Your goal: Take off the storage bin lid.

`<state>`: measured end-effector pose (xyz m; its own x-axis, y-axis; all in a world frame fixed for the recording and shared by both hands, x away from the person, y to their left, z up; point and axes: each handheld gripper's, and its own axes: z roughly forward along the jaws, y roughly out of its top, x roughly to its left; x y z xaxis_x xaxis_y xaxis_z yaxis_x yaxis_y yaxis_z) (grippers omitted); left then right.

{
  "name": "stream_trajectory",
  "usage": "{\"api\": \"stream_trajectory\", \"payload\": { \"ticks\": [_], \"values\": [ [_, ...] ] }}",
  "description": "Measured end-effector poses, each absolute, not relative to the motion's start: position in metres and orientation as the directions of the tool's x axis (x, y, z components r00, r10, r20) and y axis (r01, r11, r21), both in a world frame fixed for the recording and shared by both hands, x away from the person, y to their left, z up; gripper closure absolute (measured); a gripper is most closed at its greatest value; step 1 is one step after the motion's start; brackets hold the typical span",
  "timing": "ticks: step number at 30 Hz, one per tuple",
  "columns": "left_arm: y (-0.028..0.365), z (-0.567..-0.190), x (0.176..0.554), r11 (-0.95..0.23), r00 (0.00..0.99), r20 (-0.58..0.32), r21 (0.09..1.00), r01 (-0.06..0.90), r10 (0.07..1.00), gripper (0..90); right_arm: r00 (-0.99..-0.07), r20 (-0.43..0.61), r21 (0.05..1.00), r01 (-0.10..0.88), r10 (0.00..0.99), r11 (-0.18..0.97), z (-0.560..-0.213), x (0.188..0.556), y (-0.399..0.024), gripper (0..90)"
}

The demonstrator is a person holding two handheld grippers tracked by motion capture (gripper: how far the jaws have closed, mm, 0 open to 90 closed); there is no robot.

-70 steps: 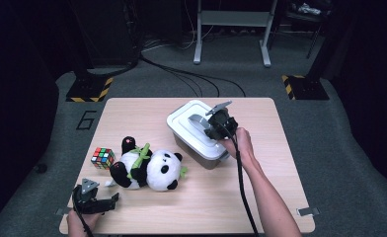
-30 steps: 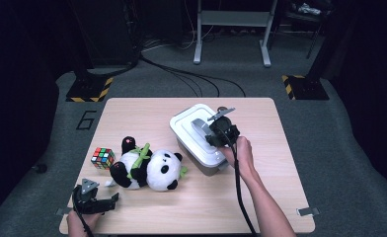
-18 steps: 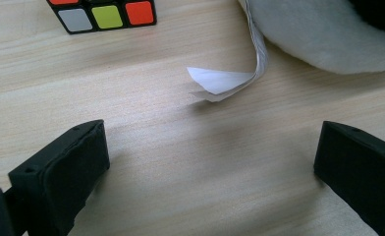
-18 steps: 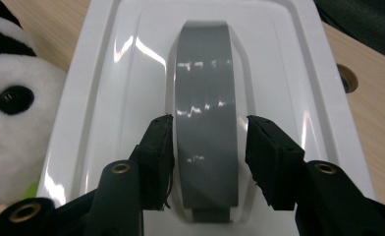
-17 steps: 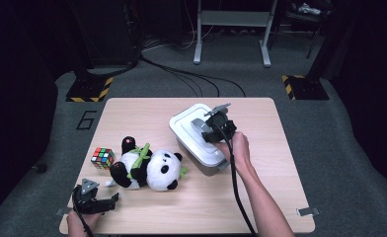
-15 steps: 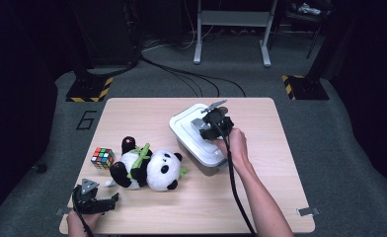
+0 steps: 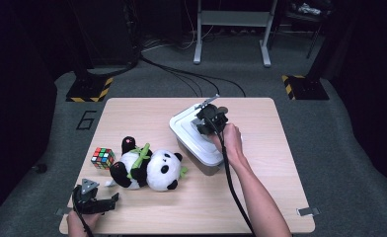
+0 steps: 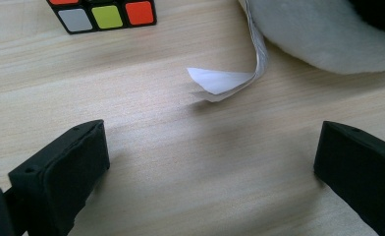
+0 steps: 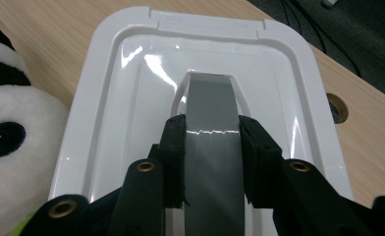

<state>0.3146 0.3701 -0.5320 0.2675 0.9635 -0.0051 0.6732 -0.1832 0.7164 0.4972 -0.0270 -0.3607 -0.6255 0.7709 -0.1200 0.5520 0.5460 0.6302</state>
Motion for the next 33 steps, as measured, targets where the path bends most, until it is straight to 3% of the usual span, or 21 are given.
{"api": "stream_trajectory", "payload": {
  "ticks": [16,33],
  "values": [
    [0.370,-0.532,0.315,-0.183,0.268,-0.005,0.718,0.672,0.963,0.1,-0.644,-0.157,0.676,0.483,0.749,0.556,-0.335,0.489,-0.031,66.3],
    [0.370,-0.531,0.315,-0.187,0.271,-0.005,0.712,0.676,0.963,0.0,-0.606,-0.145,0.704,0.492,0.782,0.512,-0.315,0.480,-0.066,66.3]
  ]
}}
